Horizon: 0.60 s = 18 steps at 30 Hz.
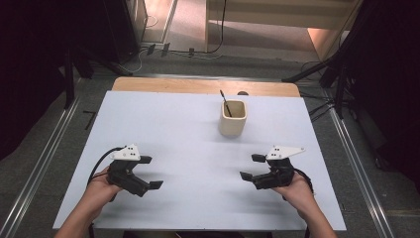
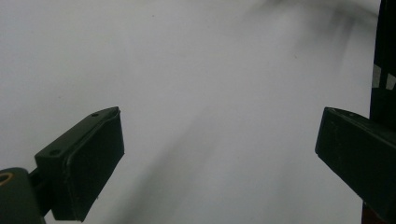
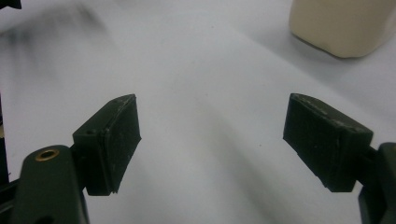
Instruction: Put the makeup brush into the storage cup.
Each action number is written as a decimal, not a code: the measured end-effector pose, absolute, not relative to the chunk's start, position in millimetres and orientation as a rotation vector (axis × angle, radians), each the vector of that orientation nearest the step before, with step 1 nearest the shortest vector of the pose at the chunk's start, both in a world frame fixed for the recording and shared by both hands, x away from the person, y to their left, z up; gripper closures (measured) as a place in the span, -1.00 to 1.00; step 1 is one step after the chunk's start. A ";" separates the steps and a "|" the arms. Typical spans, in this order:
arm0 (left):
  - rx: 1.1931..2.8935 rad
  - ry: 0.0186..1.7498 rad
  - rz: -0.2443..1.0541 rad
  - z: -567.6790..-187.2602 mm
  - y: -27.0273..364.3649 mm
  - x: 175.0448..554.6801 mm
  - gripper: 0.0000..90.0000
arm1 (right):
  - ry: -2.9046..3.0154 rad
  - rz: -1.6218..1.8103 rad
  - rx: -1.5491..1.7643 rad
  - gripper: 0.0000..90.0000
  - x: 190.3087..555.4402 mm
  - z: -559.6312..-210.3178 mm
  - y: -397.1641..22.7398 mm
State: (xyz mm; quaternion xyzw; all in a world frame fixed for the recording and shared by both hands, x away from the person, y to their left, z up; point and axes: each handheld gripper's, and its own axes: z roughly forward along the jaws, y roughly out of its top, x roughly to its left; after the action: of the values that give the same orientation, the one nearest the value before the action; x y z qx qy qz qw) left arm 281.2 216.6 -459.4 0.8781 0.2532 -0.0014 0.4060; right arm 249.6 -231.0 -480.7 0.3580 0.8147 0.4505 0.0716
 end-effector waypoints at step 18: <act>2.203 0.635 -0.006 -460.1 216.1 280.9 -0.97 | 2.461 1.336 1.060 -0.55 248.4 -480.7 -230.5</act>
State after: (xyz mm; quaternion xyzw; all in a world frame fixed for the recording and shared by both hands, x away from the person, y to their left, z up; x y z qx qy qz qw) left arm 280.9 216.1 -460.1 0.8757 0.2522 -0.0024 0.4117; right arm 248.4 -230.5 -480.7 0.3531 0.8197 0.4450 0.0736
